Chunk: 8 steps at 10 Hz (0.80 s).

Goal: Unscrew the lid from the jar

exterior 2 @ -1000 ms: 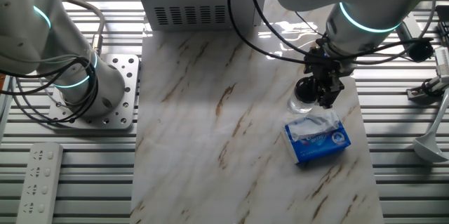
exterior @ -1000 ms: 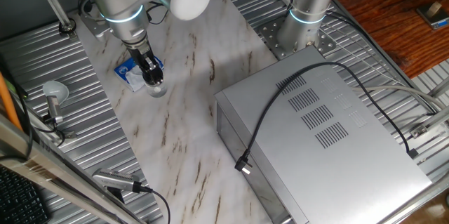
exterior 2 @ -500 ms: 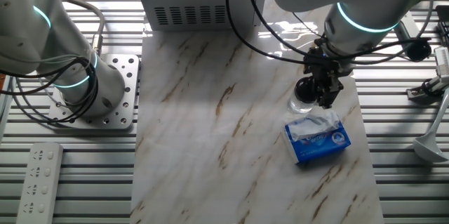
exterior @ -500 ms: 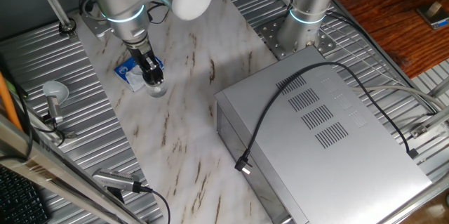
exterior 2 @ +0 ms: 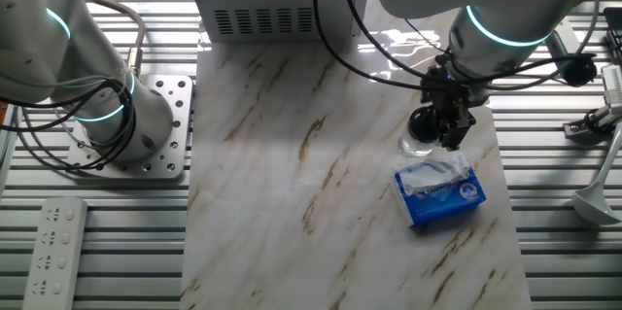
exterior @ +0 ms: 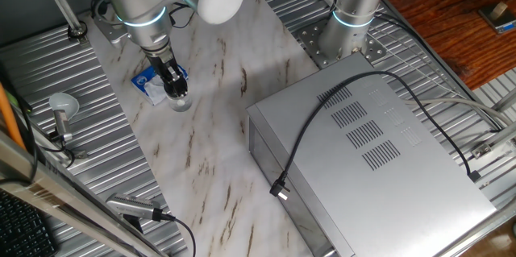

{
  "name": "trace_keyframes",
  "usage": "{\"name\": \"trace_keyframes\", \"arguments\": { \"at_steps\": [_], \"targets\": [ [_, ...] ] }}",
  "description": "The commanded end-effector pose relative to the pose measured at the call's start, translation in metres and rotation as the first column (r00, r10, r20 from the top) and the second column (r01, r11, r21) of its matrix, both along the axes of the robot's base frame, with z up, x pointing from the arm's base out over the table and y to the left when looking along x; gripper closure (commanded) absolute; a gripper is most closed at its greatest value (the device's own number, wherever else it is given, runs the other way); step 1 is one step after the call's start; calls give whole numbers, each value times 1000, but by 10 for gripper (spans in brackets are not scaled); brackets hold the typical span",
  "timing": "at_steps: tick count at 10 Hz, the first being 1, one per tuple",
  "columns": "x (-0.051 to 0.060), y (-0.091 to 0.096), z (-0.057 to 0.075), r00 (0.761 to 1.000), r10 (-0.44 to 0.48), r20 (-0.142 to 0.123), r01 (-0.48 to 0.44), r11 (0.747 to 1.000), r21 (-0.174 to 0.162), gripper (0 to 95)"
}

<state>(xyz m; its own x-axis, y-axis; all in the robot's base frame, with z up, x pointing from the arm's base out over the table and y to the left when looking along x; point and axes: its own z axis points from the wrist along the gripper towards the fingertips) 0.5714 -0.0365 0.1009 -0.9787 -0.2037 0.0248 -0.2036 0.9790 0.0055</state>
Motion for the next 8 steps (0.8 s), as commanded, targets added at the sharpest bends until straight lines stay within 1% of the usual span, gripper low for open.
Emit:
{"name": "trace_keyframes", "arguments": {
  "at_steps": [1,4,8],
  "targets": [
    [0,0,0,1000,1,0,-1,1000,0,380],
    [0,0,0,1000,4,0,-4,1000,1,380],
    [0,0,0,1000,30,-1,-30,1000,4,380]
  ]
}}
